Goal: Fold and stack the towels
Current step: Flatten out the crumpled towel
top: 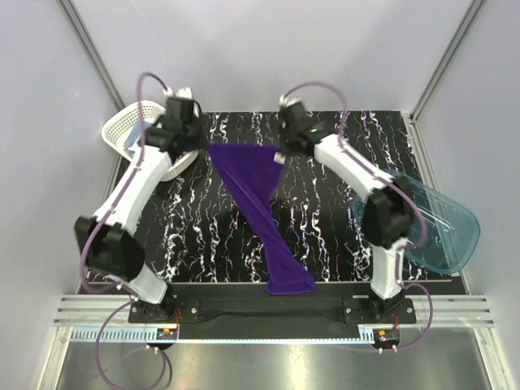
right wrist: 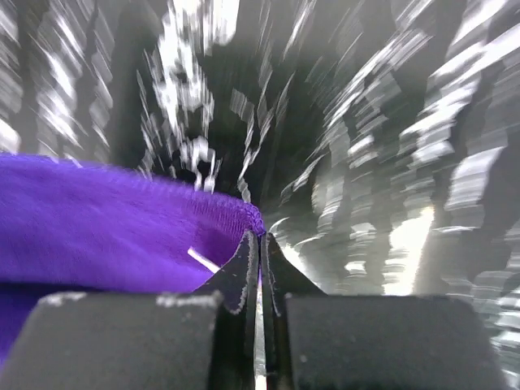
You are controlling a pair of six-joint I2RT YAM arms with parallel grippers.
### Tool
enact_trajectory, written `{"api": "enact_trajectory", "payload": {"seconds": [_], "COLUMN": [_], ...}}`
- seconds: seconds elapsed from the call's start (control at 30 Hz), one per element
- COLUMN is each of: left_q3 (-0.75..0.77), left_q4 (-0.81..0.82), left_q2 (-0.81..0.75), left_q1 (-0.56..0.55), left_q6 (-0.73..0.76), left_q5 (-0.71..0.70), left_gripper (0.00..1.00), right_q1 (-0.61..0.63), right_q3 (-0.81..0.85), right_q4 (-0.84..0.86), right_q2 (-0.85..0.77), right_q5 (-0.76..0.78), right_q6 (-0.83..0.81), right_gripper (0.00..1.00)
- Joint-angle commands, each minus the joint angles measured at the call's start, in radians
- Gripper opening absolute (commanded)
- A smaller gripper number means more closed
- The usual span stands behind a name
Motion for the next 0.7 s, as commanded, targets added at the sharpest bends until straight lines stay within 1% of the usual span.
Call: {"api": "enact_trajectory", "payload": {"seconds": [0.0, 0.03, 0.07, 0.1, 0.13, 0.17, 0.2, 0.23, 0.27, 0.3, 0.37, 0.4, 0.5, 0.57, 0.67], "left_q3": [0.179, 0.22, 0.236, 0.246, 0.254, 0.262, 0.257, 0.25, 0.233, 0.225, 0.207, 0.188, 0.153, 0.15, 0.168], "left_q4": [0.039, 0.039, 0.044, 0.052, 0.055, 0.059, 0.075, 0.085, 0.095, 0.102, 0.107, 0.121, 0.144, 0.144, 0.139], "left_q2": [-0.166, -0.206, -0.229, -0.251, -0.293, -0.313, -0.335, -0.363, -0.41, -0.436, -0.505, -0.527, -0.594, -0.613, -0.614], "left_q1": [-0.017, -0.026, -0.048, -0.063, -0.098, -0.117, -0.134, -0.178, -0.203, -0.226, -0.282, -0.298, -0.339, -0.356, -0.363], "left_q6": [0.099, 0.128, 0.143, 0.162, 0.186, 0.193, 0.199, 0.2, 0.2, 0.202, 0.185, 0.177, 0.154, 0.148, 0.147], "left_q5": [0.092, 0.094, 0.101, 0.108, 0.111, 0.129, 0.167, 0.183, 0.189, 0.195, 0.213, 0.223, 0.259, 0.272, 0.292], "left_gripper": [0.0, 0.0, 0.0, 0.0, 0.0, 0.0, 0.0, 0.0, 0.0, 0.0, 0.0, 0.0, 0.0, 0.0, 0.0], "right_q1": [-0.006, -0.005, -0.006, -0.005, -0.003, 0.0, 0.001, 0.007, 0.015, 0.024, 0.038, 0.044, 0.053, 0.053, 0.053], "right_q3": [0.067, 0.056, 0.036, 0.022, 0.004, -0.043, -0.073, -0.106, -0.192, -0.24, -0.353, -0.381, -0.469, -0.493, -0.487], "right_q4": [0.043, 0.049, 0.054, 0.066, 0.08, 0.095, 0.125, 0.147, 0.175, 0.231, 0.265, 0.285, 0.314, 0.32, 0.314], "right_q2": [-0.319, -0.36, -0.399, -0.48, -0.523, -0.567, -0.658, -0.707, -0.758, -0.863, -0.96, -1.041, -1.17, -1.209, -1.26], "right_q5": [0.117, 0.134, 0.153, 0.151, 0.148, 0.122, 0.096, 0.067, 0.02, 0.007, -0.061, -0.082, -0.135, -0.168, -0.182], "right_q6": [-0.108, -0.114, -0.128, -0.134, -0.138, -0.148, -0.151, -0.157, -0.172, -0.175, -0.162, -0.155, -0.126, -0.112, -0.099], "right_gripper": [0.0, 0.0, 0.0, 0.0, 0.0, 0.0, 0.0, 0.0, 0.0, 0.0, 0.0, 0.0, 0.0, 0.0, 0.0]}}
